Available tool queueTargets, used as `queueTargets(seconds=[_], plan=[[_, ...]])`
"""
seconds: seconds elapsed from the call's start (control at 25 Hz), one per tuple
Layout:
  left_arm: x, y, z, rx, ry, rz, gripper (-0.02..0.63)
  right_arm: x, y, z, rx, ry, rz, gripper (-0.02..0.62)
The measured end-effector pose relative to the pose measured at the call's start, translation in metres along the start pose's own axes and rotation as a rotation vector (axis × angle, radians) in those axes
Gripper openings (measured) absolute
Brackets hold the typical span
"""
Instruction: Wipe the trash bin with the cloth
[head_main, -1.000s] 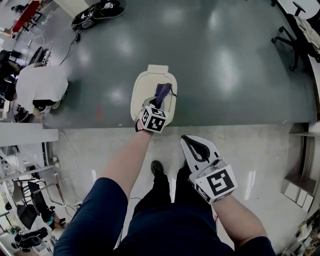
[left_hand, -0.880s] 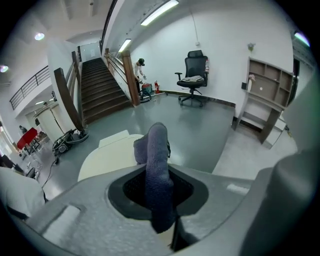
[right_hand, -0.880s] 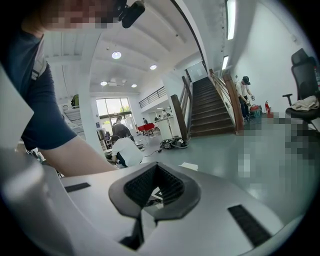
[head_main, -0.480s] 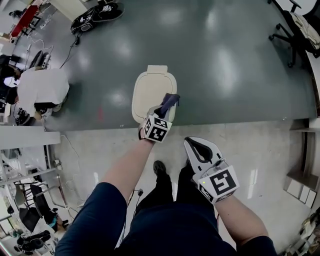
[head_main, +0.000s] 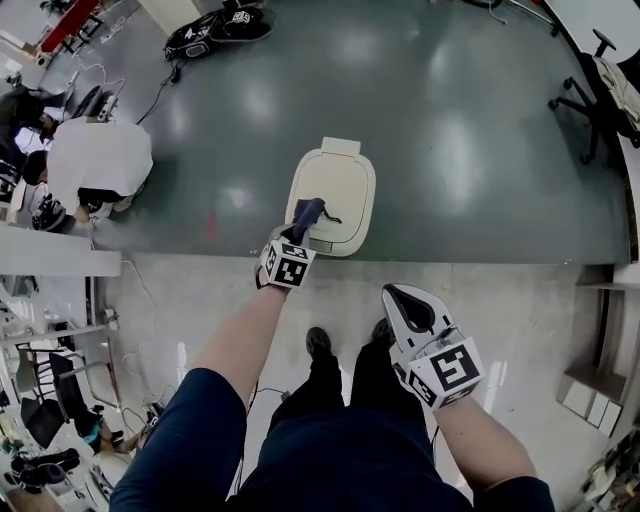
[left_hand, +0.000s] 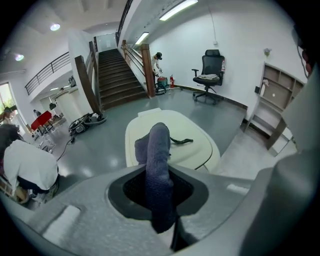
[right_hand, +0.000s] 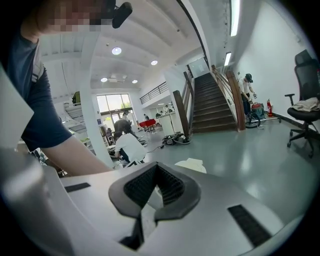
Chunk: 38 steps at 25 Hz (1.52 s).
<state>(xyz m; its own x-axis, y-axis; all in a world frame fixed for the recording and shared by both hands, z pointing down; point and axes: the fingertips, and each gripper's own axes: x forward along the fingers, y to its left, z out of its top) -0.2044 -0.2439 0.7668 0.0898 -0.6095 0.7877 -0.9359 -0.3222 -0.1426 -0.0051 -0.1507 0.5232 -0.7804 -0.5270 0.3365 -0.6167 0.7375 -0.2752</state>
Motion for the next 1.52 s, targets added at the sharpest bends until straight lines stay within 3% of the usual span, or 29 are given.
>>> queueTargets(seconds=[0.16,0.28,0.44,0.76,1.16,1.52], plan=[[-0.023,0.014,-0.019,-0.049,0.013,0.018,0.052,0.002,0.02,0.008,-0.021,0.006,0.024,0.005],[-0.051,0.02,-0.022,-0.125,-0.023,0.011,0.052,0.002,0.037,0.02,-0.04,0.0,0.041,0.005],[-0.101,0.026,-0.008,-0.231,-0.127,-0.01,0.052,-0.004,0.059,0.038,-0.061,-0.007,0.062,0.005],[-0.218,-0.005,0.031,-0.317,-0.356,-0.108,0.052,-0.024,0.078,0.061,-0.086,-0.028,0.057,0.005],[-0.353,-0.049,0.097,-0.337,-0.629,-0.242,0.052,-0.052,0.104,0.088,-0.098,-0.086,0.063,0.005],[-0.422,-0.082,0.144,-0.227,-0.795,-0.294,0.052,-0.051,0.126,0.104,-0.125,-0.135,0.092,0.005]])
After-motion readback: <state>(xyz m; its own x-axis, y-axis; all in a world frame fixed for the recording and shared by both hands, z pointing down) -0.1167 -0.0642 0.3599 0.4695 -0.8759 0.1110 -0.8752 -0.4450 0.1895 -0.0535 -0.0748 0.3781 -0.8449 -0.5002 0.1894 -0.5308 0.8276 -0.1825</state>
